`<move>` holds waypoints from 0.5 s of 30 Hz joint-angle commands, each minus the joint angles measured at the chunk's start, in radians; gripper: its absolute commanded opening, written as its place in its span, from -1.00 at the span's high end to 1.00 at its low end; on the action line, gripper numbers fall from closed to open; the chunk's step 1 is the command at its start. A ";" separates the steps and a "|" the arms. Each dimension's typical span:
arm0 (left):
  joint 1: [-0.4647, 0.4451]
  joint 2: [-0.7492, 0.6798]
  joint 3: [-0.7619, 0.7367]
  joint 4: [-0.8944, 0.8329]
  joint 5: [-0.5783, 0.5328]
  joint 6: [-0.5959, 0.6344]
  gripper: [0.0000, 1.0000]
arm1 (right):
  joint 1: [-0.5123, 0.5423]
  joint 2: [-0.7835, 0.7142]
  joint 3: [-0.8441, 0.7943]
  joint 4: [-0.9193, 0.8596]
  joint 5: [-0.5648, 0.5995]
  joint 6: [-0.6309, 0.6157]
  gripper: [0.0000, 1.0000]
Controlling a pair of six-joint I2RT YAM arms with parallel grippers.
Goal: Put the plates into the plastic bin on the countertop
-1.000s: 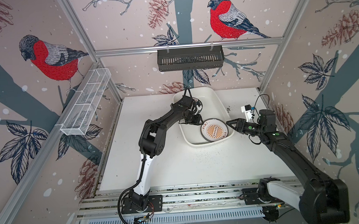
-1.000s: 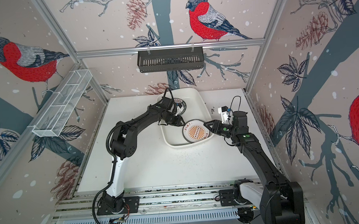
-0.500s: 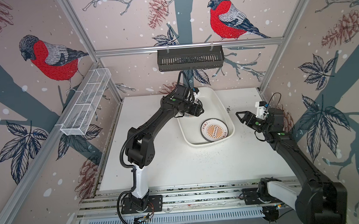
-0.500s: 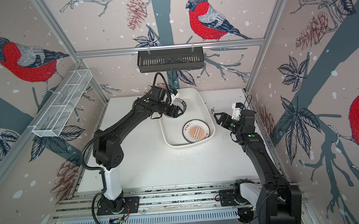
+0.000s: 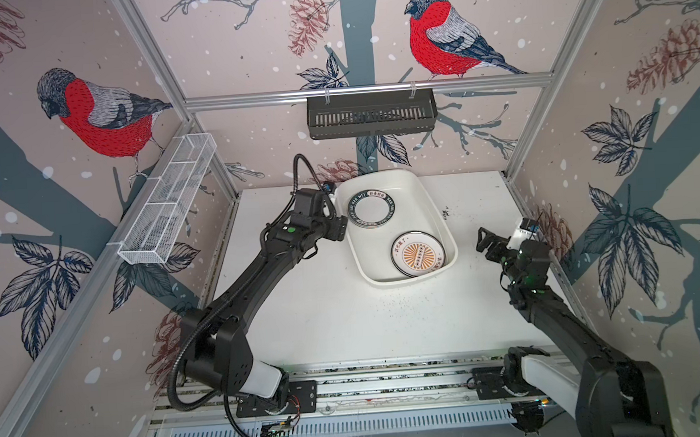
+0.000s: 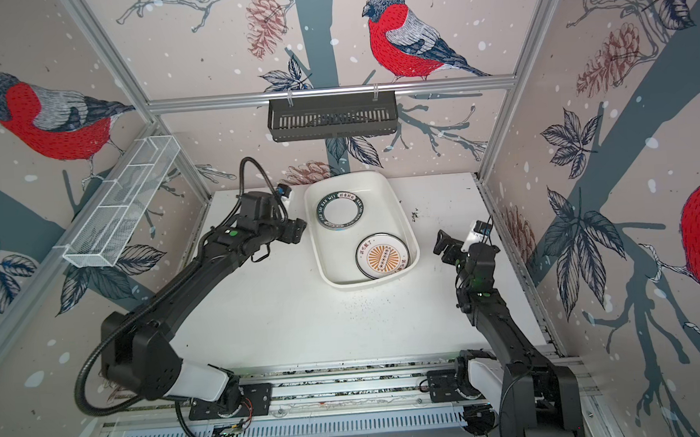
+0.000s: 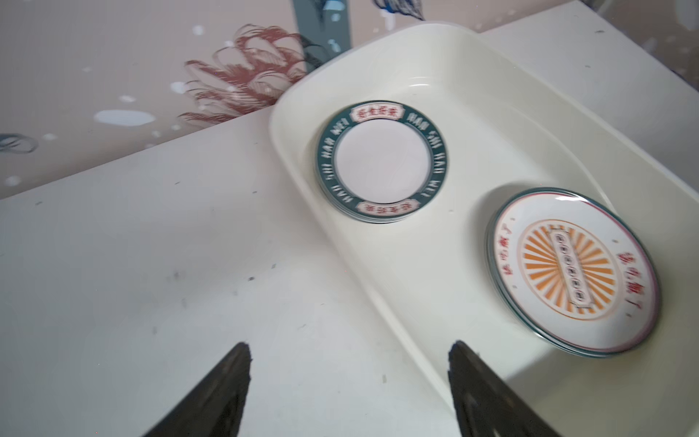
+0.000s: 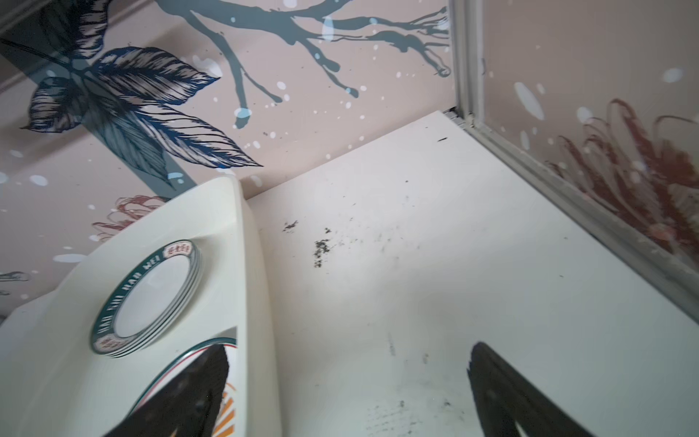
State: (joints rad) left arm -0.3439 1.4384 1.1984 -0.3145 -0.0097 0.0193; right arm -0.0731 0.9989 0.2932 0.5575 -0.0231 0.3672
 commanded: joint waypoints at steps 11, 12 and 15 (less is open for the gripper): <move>0.355 -0.206 -0.635 0.823 -0.056 -0.112 -0.96 | 0.001 0.226 -0.228 0.695 0.131 -0.165 -0.99; 0.364 -0.199 -0.666 0.863 -0.063 -0.103 -0.96 | 0.000 0.268 -0.234 0.765 0.131 -0.166 -0.99; 0.386 -0.179 -0.784 1.072 -0.063 -0.084 -0.96 | 0.002 0.308 -0.221 0.763 0.125 -0.194 -0.99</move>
State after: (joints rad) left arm 0.0254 1.2480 0.4816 0.4381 -0.0662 -0.0704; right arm -0.0727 1.2839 0.0635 1.1507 0.0959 0.2047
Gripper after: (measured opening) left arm 0.980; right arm 0.996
